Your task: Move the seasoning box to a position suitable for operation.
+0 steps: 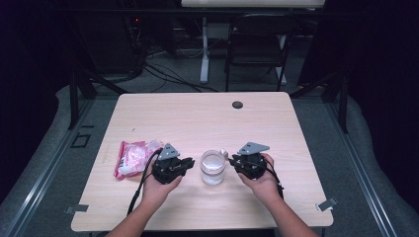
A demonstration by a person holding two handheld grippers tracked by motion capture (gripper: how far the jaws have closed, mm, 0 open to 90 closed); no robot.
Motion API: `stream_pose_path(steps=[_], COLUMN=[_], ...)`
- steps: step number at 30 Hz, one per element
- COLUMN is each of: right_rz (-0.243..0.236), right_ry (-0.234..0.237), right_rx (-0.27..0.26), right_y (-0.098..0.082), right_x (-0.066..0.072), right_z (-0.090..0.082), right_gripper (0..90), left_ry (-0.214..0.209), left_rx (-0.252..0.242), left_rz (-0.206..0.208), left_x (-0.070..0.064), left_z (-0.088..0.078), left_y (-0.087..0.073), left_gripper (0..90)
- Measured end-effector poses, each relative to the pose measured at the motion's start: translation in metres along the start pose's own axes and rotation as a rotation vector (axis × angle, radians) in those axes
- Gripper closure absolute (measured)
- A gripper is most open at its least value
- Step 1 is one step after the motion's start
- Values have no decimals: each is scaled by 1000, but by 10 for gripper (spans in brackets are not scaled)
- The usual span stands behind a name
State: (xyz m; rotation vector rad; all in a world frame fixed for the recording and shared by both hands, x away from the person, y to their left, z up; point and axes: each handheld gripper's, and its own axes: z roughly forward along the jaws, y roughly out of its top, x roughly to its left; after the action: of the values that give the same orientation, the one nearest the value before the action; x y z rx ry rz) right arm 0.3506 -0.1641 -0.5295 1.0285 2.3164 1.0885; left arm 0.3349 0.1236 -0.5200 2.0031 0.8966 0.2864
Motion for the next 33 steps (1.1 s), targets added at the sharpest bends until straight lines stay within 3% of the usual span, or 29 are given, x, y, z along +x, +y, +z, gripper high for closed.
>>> stream_pose_path(steps=[10,15,20,24,25,33], right_rz=[-9,-6,-14,21,25,79], right_ry=[13,23,0,-32,-59,-130], right_rx=[20,35,48,60,66,74], right_y=[5,6,6,3,0,-14], right_x=[-7,-6,-3,2,7,26], right_z=[32,38,35,29,24,5], right_gripper=[718,850,861,858,858,835], left_ry=[-11,-7,3,12,13,14], left_rx=[18,19,28,25,19,-25], left_rz=[16,27,37,56,56,2], left_x=[-6,-6,-5,-3,-3,6], left_z=[-1,-3,-6,-8,-10,-17], left_y=[-7,-7,-9,-11,-11,-21], left_gripper=[766,740,732,714,712,702])
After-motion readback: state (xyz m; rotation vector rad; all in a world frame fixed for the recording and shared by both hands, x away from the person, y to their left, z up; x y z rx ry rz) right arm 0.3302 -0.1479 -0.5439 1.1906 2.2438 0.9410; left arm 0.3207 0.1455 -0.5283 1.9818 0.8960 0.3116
